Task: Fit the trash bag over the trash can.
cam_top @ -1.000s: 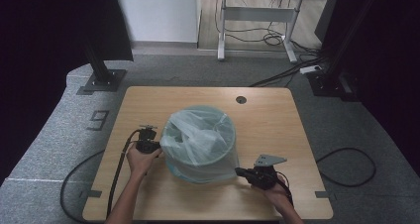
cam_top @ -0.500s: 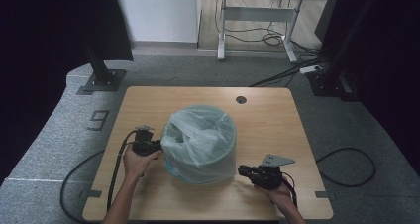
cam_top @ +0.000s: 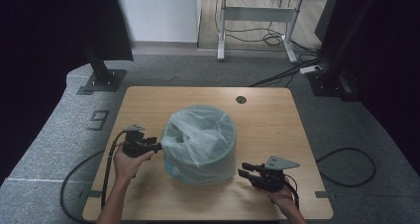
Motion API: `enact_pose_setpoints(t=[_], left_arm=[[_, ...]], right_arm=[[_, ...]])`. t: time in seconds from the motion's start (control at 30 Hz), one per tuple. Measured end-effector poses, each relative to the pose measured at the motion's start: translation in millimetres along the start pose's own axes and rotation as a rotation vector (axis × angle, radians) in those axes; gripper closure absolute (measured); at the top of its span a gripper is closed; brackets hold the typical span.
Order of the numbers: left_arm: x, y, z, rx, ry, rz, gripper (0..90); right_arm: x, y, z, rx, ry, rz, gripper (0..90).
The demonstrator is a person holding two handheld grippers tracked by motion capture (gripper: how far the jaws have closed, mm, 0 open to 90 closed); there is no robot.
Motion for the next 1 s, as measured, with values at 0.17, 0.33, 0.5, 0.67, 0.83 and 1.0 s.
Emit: enact_pose_setpoints(t=[0.17,0.33,0.5,0.67,0.83,1.0], left_arm=[[5.5,1.2,-17.3,0.018,0.070,0.017,39.1],[12.9,7.0,-38.7,0.011,0.127,0.043,38.2],[24.3,19.6,-57.6,-0.004,0.151,0.088,37.1],[37.0,36.0,-74.9,-0.055,0.184,0.131,36.8],[52.2,55.0,-84.7,-0.100,0.196,0.176,36.5],[70.4,74.8,-80.6,-0.132,0.168,0.228,35.7]], right_arm=[[3.4,-1.7,-3.3,-0.068,0.020,-0.020,43.7],[5.3,-1.1,-7.5,-0.093,0.029,-0.016,38.5],[3.6,-0.7,-8.9,-0.095,0.023,-0.012,38.4],[3.3,-0.5,-11.8,-0.103,0.026,-0.011,38.4],[2.3,3.2,-19.3,-0.120,0.034,-0.001,38.4],[-0.1,7.9,-22.9,-0.138,0.031,0.014,38.4]])
Point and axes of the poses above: each handheld gripper's, and its own axes: z roughly forward along the jaws, x roughly out of its top, y roughly to its right, the point moved 5 cm from there along z, roughly forward along the jaws, and after that the axes turned 4 degrees about y, right-handed, at the moved point
